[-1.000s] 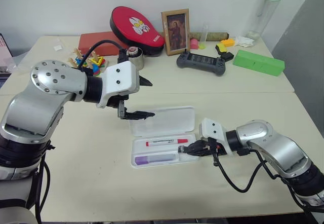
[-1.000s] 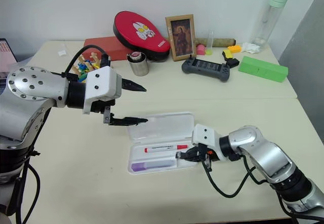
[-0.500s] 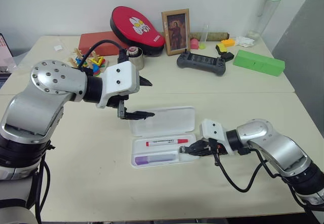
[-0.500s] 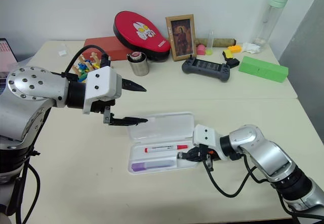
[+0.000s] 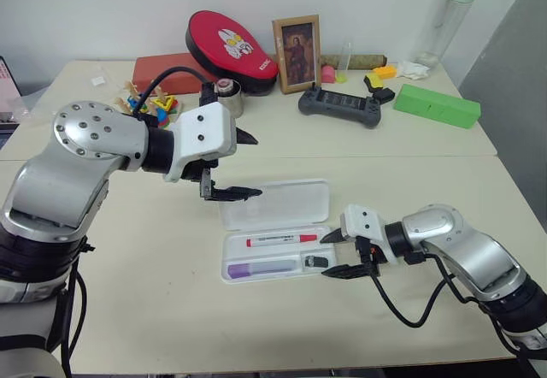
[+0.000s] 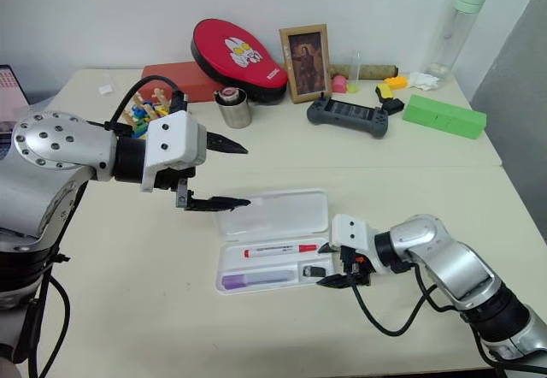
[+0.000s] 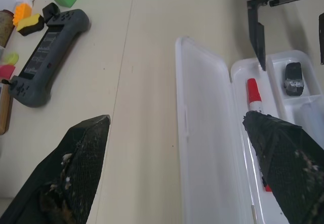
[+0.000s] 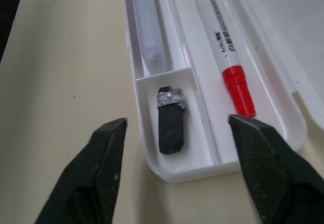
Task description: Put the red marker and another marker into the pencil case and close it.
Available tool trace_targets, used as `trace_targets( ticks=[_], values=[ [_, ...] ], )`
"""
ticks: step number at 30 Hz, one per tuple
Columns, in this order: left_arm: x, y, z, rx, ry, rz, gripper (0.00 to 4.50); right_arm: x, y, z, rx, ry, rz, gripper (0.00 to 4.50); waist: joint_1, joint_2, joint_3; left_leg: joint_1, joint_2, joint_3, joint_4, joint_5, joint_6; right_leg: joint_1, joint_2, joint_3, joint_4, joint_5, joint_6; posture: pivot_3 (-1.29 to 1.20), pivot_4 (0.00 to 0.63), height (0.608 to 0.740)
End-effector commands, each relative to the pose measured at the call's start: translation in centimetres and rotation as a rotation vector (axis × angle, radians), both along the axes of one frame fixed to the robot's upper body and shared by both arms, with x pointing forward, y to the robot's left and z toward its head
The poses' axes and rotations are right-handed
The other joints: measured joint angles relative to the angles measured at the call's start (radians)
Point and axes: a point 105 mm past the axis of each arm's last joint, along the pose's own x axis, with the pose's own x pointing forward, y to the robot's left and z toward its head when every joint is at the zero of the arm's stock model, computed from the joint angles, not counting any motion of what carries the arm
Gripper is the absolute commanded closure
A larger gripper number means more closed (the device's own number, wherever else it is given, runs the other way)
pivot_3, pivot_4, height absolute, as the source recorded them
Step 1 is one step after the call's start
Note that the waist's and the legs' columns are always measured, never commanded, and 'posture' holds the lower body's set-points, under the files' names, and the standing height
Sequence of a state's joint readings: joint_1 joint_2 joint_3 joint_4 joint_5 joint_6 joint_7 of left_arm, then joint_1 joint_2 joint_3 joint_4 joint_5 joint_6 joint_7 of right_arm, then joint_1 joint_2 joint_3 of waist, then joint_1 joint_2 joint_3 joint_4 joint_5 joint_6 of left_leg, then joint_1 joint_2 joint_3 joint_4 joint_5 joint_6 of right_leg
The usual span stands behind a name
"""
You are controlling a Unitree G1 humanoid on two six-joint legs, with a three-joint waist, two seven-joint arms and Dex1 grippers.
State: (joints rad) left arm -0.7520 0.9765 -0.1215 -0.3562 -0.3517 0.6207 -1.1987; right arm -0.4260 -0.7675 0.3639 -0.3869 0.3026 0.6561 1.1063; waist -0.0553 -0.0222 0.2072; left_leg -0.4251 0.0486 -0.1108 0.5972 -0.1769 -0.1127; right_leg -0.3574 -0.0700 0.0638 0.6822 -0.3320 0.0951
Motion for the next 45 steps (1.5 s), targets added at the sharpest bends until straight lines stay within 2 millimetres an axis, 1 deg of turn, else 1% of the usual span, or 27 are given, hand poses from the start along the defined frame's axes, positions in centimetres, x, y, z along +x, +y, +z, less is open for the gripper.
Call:
trace_targets(
  ticks=[1,5,8,14,17,22,24,27,30,34,36,37,40,44,45],
  values=[
    [-0.4,-0.3,2.0,-0.063,-0.048,0.001,0.00,0.4,0.2,3.0,0.070,-0.059,-0.004,0.70,-0.001,0.000,0.000,0.000,0.000,0.000,0.000,0.000,0.000,0.000,0.000,0.000,0.000,0.000,0.000,0.00,0.150,0.740],
    [-0.4,-0.3,2.9,-0.137,-0.033,0.022,0.00,0.4,0.1,4.9,0.112,-0.072,-0.009,0.70,0.000,0.000,0.000,0.000,0.000,0.000,0.000,0.000,0.000,0.000,0.000,0.000,0.000,0.000,0.000,0.00,0.150,0.740],
    [-0.2,0.0,3.2,-0.163,-0.041,0.052,0.00,0.4,-0.2,6.0,0.133,-0.087,-0.009,0.70,0.000,0.000,0.000,0.000,0.000,0.000,0.000,0.000,0.000,0.000,0.000,0.000,0.000,0.000,0.000,0.00,0.150,0.740],
    [0.6,1.3,3.1,-0.175,-0.059,0.125,0.00,1.5,-1.1,7.8,0.141,-0.144,-0.036,0.70,0.000,0.000,0.000,0.000,0.000,0.000,0.000,0.000,0.000,0.000,0.000,0.000,0.000,0.000,0.000,0.00,0.150,0.740],
    [0.5,2.0,2.8,-0.183,-0.037,0.149,0.00,2.1,-1.5,8.3,0.132,-0.171,-0.053,0.70,-0.001,0.000,0.000,0.000,0.000,0.000,0.000,0.000,0.000,0.000,0.000,0.000,0.000,0.000,0.000,0.00,0.150,0.740],
    [-0.3,3.1,2.4,-0.203,0.019,0.175,0.00,3.1,-2.0,9.2,0.129,-0.210,-0.076,0.70,-0.002,0.000,0.000,0.000,0.000,0.000,0.000,0.000,0.000,0.000,0.000,0.000,0.000,0.000,0.000,0.00,0.150,0.740],
    [-0.3,4.2,2.1,-0.201,0.033,0.213,0.00,3.9,-2.2,9.6,0.129,-0.234,-0.100,0.70,-0.003,0.000,0.000,0.000,0.000,0.000,0.000,0.000,0.000,0.000,0.000,0.000,0.000,0.000,0.000,0.00,0.150,0.740],
    [0.0,5.5,1.5,-0.186,0.026,0.268,0.00,4.8,-2.3,9.8,0.128,-0.258,-0.127,0.70,-0.002,0.000,0.000,0.000,0.000,0.000,0.000,0.000,0.000,0.000,0.000,0.000,0.000,0.000,0.000,0.00,0.150,0.740],
    [0.2,6.0,1.1,-0.200,0.043,0.290,0.00,5.2,-2.2,10.0,0.128,-0.269,-0.135,0.70,-0.002,0.000,0.000,0.000,0.000,0.000,0.000,0.000,0.000,0.000,0.000,0.000,0.000,0.000,0.000,0.00,0.150,0.740],
    [0.5,6.7,0.2,-0.205,0.057,0.318,0.00,5.3,-2.1,10.1,0.127,-0.276,-0.127,0.70,-0.001,0.000,0.000,0.000,0.000,0.000,0.000,0.000,0.000,-0.001,0.000,0.000,0.000,0.000,0.000,0.00,0.150,0.740],
    [0.6,7.0,0.0,-0.210,0.058,0.329,0.00,5.4,-2.1,10.1,0.124,-0.279,-0.129,1.06,-0.001,0.000,0.000,0.000,0.000,0.000,-0.001,0.000,0.000,-0.001,0.000,0.000,0.000,0.000,0.000,0.00,0.150,0.740],
    [0.7,7.1,0.0,-0.212,0.058,0.331,0.00,5.5,-2.1,10.0,0.122,-0.281,-0.131,1.13,-0.001,0.000,0.000,0.000,0.000,0.000,-0.001,0.000,0.000,-0.001,0.000,0.000,0.000,0.000,0.000,0.00,0.150,0.740],
    [0.9,7.4,-0.2,-0.221,0.050,0.348,0.00,5.9,-2.1,10.1,0.119,-0.292,-0.152,1.88,-0.001,0.000,0.000,0.000,0.000,0.000,-0.001,0.000,0.000,-0.001,0.000,0.000,0.000,0.000,0.000,0.00,0.150,0.740],
    [1.1,7.6,-0.2,-0.226,0.043,0.357,0.00,6.7,-2.4,10.1,0.114,-0.305,-0.185,2.60,-0.001,0.000,0.000,0.000,0.000,0.000,-0.001,0.000,0.000,-0.001,0.000,0.000,0.000,0.000,0.000,0.00,0.150,0.740],
    [1.1,7.7,-0.2,-0.228,0.041,0.360,0.00,6.8,-2.4,10.2,0.113,-0.308,-0.186,2.89,-0.001,0.000,0.000,0.000,0.000,0.000,-0.001,0.000,0.000,-0.001,0.000,0.000,0.000,0.000,0.000,0.00,0.150,0.740]
  ],
)
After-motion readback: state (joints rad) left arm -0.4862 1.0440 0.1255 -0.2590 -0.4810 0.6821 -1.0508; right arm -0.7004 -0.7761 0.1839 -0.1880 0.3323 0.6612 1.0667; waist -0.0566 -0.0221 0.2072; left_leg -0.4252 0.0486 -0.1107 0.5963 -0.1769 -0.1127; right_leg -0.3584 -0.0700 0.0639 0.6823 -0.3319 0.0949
